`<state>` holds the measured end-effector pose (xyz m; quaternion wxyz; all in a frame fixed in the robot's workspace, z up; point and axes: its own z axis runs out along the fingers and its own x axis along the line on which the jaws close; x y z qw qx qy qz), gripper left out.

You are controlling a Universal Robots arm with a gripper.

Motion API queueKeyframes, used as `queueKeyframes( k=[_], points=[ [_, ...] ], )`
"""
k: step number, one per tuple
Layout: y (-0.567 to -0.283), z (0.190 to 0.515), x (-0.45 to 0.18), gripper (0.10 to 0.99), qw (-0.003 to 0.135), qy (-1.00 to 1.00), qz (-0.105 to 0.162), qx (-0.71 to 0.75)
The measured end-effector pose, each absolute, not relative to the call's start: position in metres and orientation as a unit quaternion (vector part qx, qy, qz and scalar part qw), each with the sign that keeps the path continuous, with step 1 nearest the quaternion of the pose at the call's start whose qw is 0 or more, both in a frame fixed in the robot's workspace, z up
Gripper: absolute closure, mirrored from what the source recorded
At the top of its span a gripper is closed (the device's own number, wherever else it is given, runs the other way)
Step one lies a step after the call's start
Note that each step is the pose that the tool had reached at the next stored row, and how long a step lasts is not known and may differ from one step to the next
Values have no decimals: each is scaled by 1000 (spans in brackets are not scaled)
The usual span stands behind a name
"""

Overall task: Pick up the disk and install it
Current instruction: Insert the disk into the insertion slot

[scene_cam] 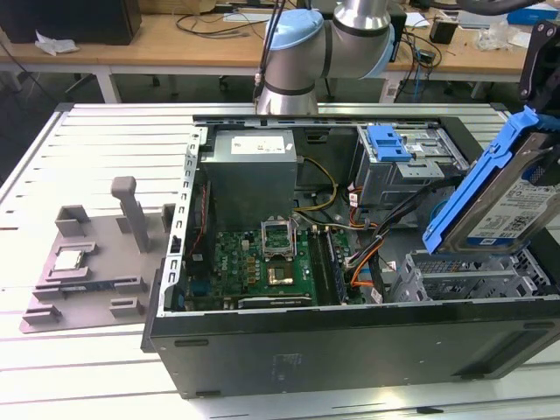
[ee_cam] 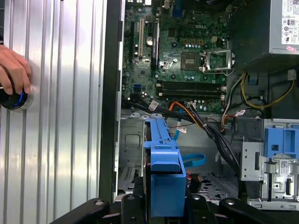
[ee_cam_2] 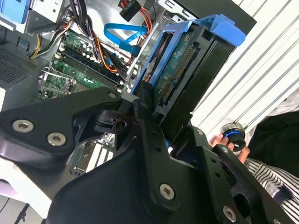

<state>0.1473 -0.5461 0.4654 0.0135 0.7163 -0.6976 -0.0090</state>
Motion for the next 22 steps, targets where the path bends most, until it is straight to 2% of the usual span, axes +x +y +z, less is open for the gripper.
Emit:
queueKeyframes(
  k=[22],
  points=[
    [-546,423,150,722,14,-707,-9,707]
  ],
)
